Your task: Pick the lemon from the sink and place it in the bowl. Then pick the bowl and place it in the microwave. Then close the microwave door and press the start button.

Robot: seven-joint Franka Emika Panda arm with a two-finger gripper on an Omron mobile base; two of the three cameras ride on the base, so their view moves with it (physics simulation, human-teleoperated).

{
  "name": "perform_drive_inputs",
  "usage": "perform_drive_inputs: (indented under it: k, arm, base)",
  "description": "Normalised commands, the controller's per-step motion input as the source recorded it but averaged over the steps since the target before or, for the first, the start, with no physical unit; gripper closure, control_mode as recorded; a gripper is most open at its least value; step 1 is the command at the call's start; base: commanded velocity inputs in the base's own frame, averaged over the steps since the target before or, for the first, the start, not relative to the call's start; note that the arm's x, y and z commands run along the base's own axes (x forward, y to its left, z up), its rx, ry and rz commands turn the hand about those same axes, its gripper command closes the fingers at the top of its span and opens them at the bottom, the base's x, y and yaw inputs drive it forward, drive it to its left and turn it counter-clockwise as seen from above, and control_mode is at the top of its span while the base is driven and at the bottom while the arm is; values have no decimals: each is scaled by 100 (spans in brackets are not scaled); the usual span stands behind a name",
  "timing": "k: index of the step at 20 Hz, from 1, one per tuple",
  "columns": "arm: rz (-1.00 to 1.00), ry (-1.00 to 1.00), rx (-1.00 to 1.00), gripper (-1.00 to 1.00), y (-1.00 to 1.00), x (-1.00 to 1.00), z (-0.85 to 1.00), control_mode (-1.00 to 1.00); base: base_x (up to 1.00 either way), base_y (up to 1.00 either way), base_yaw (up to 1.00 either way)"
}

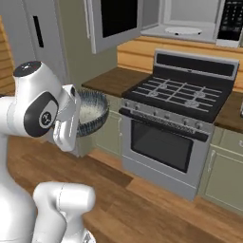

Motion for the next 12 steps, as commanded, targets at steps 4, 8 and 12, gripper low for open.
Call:
perform_drive_inputs:
  k: [4, 8, 12]
  arm:
    - [0, 0, 0, 100, 0, 0, 0, 100]
    - [0, 0, 0, 100, 0, 0, 0, 100]
    - [0, 0, 0, 100, 0, 0, 0, 100]
  base:
    - [100, -17, -15]
    - [100, -10, -15]
    - [100, 4, -12]
